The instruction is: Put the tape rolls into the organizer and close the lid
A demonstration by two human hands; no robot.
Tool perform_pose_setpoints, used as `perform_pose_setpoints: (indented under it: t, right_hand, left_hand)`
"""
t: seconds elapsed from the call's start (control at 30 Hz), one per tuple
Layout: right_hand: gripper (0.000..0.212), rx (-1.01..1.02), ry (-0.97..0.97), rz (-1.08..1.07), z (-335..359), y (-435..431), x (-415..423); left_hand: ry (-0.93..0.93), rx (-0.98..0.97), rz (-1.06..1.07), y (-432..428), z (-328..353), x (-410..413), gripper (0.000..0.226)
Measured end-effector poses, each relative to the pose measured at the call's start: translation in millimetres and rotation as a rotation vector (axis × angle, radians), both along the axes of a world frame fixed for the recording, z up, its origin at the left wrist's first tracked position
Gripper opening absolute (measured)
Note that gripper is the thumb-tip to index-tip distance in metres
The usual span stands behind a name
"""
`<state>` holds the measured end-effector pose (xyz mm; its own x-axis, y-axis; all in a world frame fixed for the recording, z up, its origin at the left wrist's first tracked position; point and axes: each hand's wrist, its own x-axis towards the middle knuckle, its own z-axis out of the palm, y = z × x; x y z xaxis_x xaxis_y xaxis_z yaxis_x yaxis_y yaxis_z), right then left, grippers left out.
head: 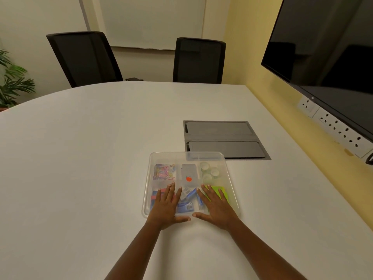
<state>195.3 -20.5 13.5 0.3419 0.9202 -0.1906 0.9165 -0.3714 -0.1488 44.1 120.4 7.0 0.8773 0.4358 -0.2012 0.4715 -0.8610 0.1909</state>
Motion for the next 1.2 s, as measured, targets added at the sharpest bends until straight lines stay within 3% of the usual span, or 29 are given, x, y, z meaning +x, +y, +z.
perform_pose_setpoints:
  t: [0.13, 0.23, 0.33, 0.47, 0.53, 0.6, 0.77, 1.07, 1.13, 1.2]
  right_hand:
    - [0.083, -0.005, -0.009, 0.000, -1.1, 1.0, 0.7]
    - [0.084, -0.021, 0.003, -0.008, 2.6, 0.9, -0.3]
    - [0.105, -0.046, 0.042, -0.030, 10.3, 2.5, -3.3]
    - [0.120, -0.017, 0.123, -0.143, 21.3, 4.7, -13.1]
    - [0.139, -0.003, 0.081, -0.217, 24.2, 3.7, -20.4]
    - [0.123, 0.025, 0.049, -0.299, 24.1, 3.4, -28.9]
    - [0.068, 0.006, 0.028, -0.364, 19.7, 0.8, -44.1]
    - [0.066, -0.007, 0.037, -0.344, 15.4, -8.9, -56.9]
    - [0.066, 0.005, 0.031, -0.342, 14.4, -10.5, -56.8]
    - [0.066, 0.009, 0.036, -0.351, 15.7, -12.1, -57.8]
  left_hand:
    - [0.014, -0.007, 0.005, -0.1, 0.7, -0.1, 0.116]
    - [0.011, -0.006, 0.014, -0.9, 1.4, -1.7, 0.102]
    - [-0.006, -0.025, 0.038, -5.2, 6.1, -3.5, 0.104]
    - [-0.041, -0.115, 0.154, -16.7, 18.5, -2.7, 0.129]
    - [-0.048, -0.125, 0.234, -22.7, 21.3, -1.0, 0.112]
    - [-0.030, -0.096, 0.287, -29.1, 22.9, -0.3, 0.082]
    - [-0.002, -0.067, 0.280, -45.6, 25.1, -2.1, 0.066]
    - [0.024, -0.012, 0.270, -65.5, 15.6, -5.2, 0.073]
    - [0.016, -0.029, 0.270, -68.4, 15.5, -6.6, 0.093]
    - [0.023, -0.040, 0.284, -67.2, 16.6, -5.5, 0.080]
